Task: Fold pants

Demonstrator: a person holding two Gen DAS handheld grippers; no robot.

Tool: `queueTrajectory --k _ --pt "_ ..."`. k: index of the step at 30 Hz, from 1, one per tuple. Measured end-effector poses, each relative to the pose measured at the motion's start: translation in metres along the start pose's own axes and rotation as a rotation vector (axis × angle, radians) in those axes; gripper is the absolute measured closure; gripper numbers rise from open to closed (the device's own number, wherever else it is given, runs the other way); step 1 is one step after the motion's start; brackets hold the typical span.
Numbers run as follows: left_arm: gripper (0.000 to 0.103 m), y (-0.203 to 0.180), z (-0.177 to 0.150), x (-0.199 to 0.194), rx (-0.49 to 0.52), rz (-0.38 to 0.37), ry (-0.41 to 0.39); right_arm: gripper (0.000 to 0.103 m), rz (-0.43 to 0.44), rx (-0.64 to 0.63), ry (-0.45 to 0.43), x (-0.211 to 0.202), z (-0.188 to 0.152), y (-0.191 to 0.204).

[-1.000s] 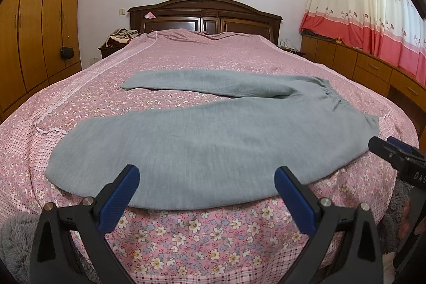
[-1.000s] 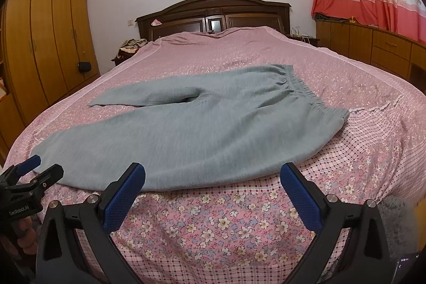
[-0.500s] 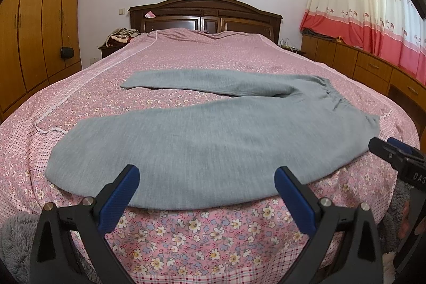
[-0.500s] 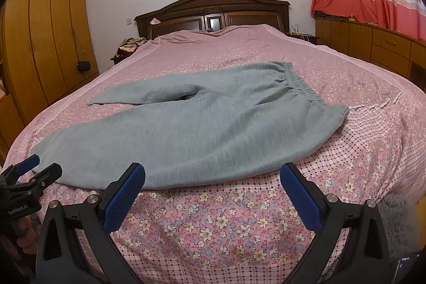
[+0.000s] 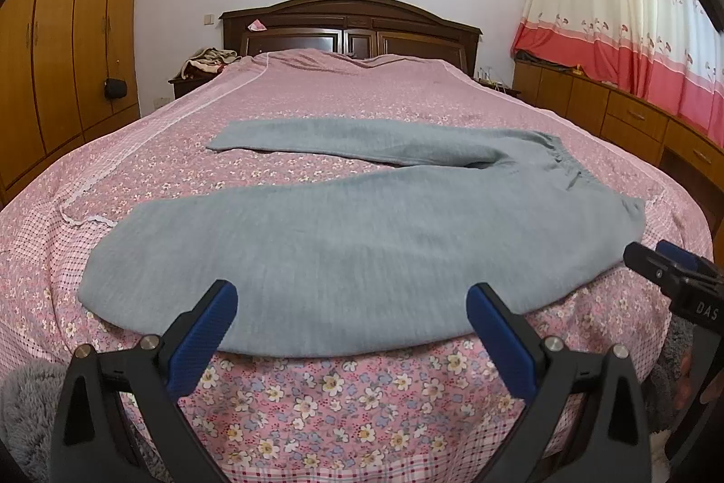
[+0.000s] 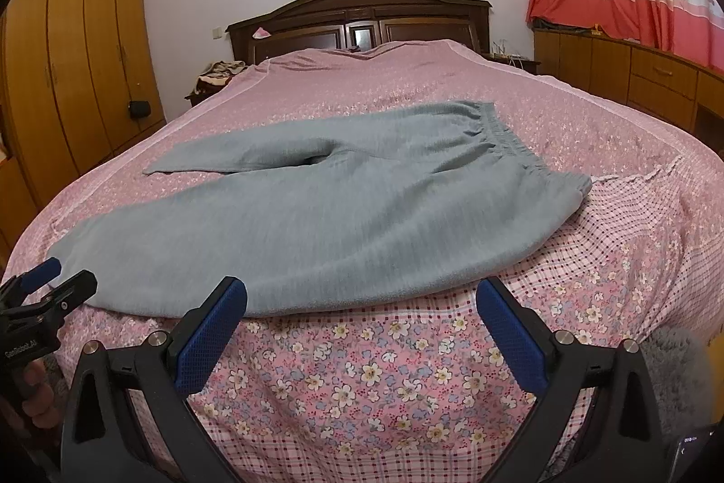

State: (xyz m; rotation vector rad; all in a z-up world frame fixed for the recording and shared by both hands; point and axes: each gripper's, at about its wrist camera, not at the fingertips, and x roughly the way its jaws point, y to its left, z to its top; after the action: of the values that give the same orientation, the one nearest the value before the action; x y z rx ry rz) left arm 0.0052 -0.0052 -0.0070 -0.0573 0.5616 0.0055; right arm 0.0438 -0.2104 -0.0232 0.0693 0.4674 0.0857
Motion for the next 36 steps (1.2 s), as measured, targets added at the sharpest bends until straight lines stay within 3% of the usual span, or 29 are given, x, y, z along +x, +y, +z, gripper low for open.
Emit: queueTrajectory --k 9,15,24,29,33,36 --pt "0.0 0.007 0.006 0.005 -0.026 -0.02 0.018 0.0 -0.003 -0.005 0.013 0.002 0.008 0.003" --pt "0.0 0.017 0.025 0.006 -0.053 -0.038 0.005 0.0 0.004 -0.007 0.025 -0.008 0.034 0.003" --pt "0.0 0.01 0.069 0.022 0.038 -0.063 -0.036 0.0 -0.001 -0.069 0.038 -0.017 0.077 0.008" --pt "0.0 0.006 0.117 0.042 0.143 0.014 -0.09 0.0 0.13 -0.197 0.025 -0.017 0.112 0.01" --pt "0.0 0.005 0.16 0.073 0.244 -0.047 -0.087 0.0 0.13 -0.382 -0.006 0.004 0.141 0.015" --pt "0.0 -0.003 0.186 0.094 0.356 -0.019 -0.097 0.0 0.186 -0.524 0.012 0.032 0.16 0.021"
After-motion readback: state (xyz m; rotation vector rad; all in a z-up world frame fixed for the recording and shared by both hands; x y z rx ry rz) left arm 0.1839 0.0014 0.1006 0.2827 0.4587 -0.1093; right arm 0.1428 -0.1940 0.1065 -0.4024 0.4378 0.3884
